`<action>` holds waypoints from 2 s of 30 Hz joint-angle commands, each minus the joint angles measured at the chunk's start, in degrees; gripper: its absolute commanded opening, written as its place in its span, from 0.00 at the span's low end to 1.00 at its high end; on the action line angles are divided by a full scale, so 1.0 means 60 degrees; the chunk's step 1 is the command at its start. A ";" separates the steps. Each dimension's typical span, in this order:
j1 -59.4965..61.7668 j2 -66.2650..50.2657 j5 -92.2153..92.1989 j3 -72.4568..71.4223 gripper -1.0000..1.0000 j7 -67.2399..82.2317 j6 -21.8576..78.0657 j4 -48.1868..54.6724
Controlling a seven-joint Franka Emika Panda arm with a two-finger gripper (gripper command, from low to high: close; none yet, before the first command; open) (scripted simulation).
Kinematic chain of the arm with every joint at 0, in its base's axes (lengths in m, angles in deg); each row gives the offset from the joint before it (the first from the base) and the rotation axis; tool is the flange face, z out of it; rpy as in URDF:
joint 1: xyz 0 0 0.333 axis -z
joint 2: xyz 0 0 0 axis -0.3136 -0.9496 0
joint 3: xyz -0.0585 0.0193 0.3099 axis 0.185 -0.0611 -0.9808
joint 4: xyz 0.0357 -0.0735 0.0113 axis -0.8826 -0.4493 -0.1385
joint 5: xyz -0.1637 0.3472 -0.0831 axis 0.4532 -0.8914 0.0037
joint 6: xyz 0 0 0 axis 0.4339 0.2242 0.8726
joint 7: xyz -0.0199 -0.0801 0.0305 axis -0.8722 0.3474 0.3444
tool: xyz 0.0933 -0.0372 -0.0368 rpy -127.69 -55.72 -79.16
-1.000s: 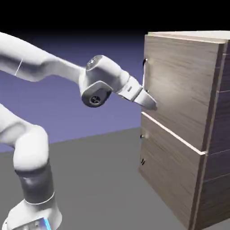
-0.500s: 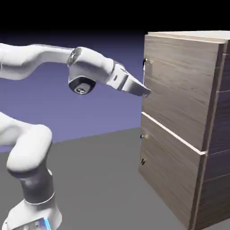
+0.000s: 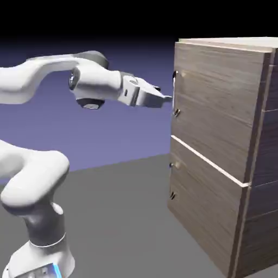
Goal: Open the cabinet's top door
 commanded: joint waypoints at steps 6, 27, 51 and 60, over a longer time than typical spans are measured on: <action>0.0884 0.0871 -0.2493 -0.1061 0.50 0.1388 0.0311 0.0135; 0.2066 0.1830 -0.5453 -0.1451 0.00 0.3840 0.2862 -0.0330; 0.0802 0.3059 0.1545 0.6523 0.00 0.4688 0.8794 -0.3423; 0.2089 0.1817 0.3511 0.8602 0.00 0.5480 1.1422 -0.2954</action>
